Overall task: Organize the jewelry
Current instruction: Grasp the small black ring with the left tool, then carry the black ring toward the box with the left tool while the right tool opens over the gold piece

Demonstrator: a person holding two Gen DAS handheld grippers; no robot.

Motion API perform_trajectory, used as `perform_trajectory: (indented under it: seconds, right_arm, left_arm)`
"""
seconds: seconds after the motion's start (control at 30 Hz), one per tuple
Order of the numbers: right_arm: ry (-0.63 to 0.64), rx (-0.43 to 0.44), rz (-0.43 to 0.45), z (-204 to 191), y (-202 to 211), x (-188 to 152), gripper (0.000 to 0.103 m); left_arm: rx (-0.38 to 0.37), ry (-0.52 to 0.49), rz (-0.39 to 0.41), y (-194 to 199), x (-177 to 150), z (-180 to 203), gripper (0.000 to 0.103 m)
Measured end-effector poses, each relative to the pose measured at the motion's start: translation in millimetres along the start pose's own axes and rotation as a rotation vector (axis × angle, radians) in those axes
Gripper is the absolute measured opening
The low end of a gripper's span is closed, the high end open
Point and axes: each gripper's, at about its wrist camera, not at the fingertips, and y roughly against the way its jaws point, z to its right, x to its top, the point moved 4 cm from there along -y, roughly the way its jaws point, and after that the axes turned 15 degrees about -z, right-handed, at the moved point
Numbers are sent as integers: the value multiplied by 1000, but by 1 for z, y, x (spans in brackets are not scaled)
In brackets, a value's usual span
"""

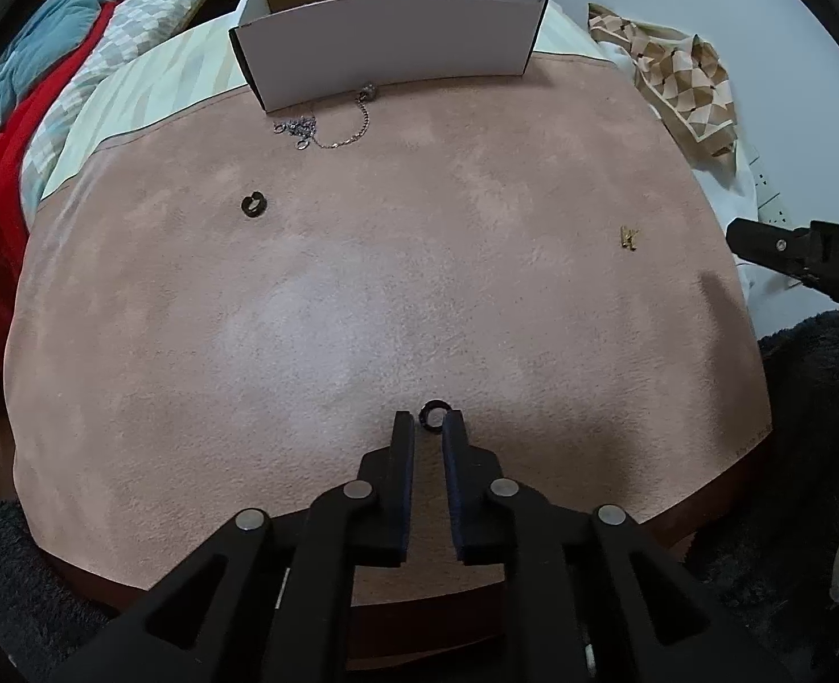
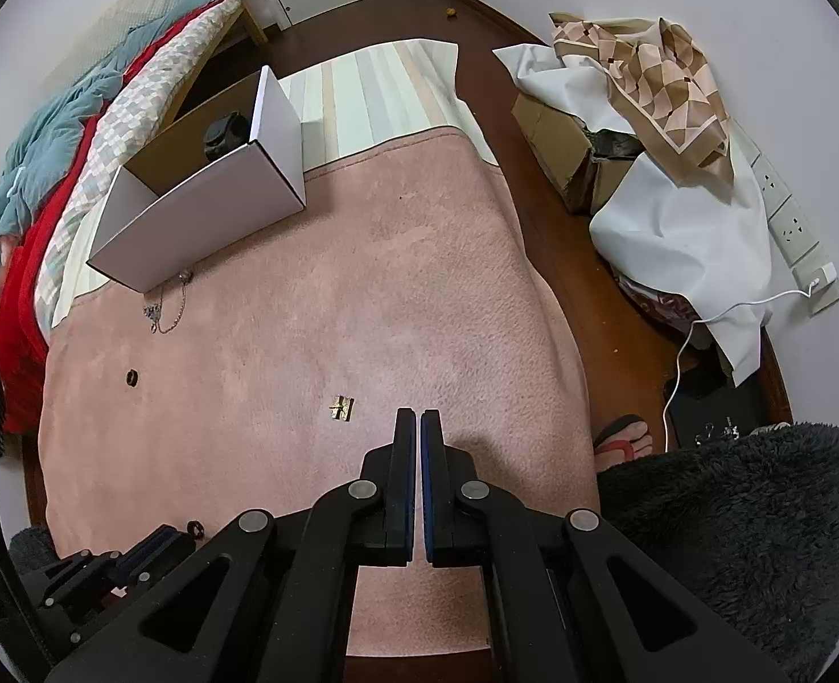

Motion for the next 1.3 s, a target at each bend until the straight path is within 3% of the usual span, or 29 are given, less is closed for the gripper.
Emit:
perform_trajectory:
  seconds: [0.1,0.27,0.37,0.4,0.43,0.53,0.97,1.03,1.1,1.13,1.3]
  right_arm:
    - [-4,3,3,1,1,0,2]
    - [-14,8,4,5,0,1,2]
    - [-21,11,3,7,0,1,2]
    - [-23,12,2,8,0,0,2]
    - [-24,13,2,8,-1,0,2]
    - [-24,15,2,8,-1,0,2]
    - [-9,35,5,3,0,3,2]
    - [0,55,-9,0,-4,5,10]
    - [8,85,-30,-4,-10,8,46]
    - [15,91,-33,-7,-12,9,52]
    - [67,50,-54,-27,-28,14,54]
  left_arm:
    - [-3,-4,-3,-2,0,1,51]
    - [11,-1,-4,-5,1,1,53]
    - [27,0,1,-6,2,1,51]
    - [28,1,4,-7,6,5,39]
    - [32,-1,5,-7,6,5,19]
    - [25,-11,10,-7,5,6,9]
    - [31,-5,77,7,13,-2,8]
    - [33,5,81,7,18,-8,8]
    - [33,23,84,6,26,-14,8]
    - [34,31,85,5,29,-16,8]
    - [29,72,88,3,43,-30,8]
